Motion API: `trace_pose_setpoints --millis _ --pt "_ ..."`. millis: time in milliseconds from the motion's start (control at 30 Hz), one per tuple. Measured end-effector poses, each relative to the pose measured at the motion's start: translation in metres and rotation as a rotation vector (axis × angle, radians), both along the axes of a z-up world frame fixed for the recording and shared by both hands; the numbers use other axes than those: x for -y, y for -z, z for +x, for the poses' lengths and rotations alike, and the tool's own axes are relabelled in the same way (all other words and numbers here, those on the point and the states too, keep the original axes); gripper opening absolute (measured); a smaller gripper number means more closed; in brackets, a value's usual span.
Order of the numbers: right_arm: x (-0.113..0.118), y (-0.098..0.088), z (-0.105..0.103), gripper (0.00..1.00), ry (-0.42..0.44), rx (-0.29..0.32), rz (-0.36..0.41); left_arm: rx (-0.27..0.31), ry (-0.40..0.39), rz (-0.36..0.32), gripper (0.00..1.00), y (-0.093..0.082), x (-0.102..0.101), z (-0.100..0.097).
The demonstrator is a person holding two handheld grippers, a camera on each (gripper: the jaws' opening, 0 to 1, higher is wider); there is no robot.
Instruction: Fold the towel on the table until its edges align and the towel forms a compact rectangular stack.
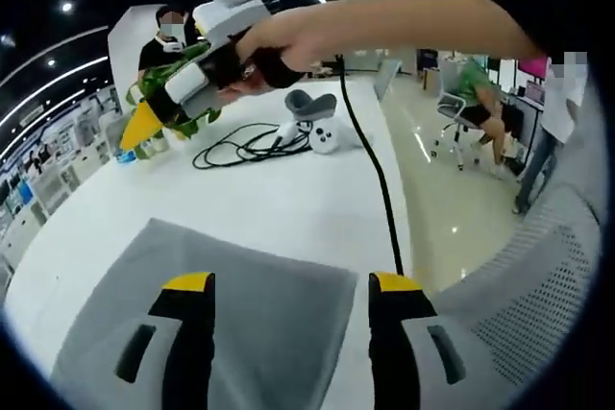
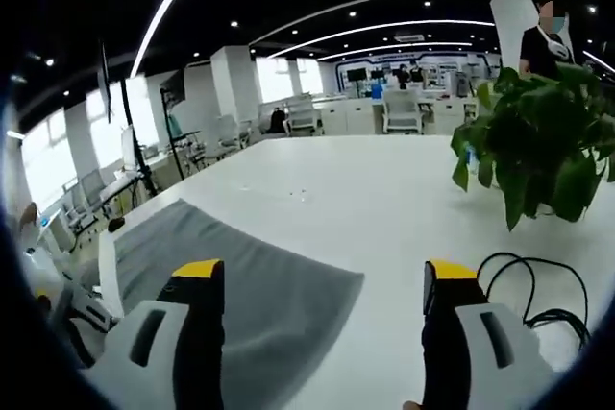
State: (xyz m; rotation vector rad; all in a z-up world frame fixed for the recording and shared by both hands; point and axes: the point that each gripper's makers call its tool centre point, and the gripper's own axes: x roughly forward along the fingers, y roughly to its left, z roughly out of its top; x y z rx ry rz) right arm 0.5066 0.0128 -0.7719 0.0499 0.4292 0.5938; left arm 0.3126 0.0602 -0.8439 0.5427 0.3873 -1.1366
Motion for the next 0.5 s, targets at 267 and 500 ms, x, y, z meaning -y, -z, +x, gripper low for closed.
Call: trace_pose_setpoints --millis 267,500 --pt "-0.010 0.022 0.009 0.84 -0.024 -0.028 -0.039 0.063 0.077 0.057 0.58 0.015 0.017 -0.008" --pt "-0.015 0.033 0.016 0.79 -0.036 -0.038 -0.052 0.093 0.123 0.128 0.52 0.034 0.019 -0.016"
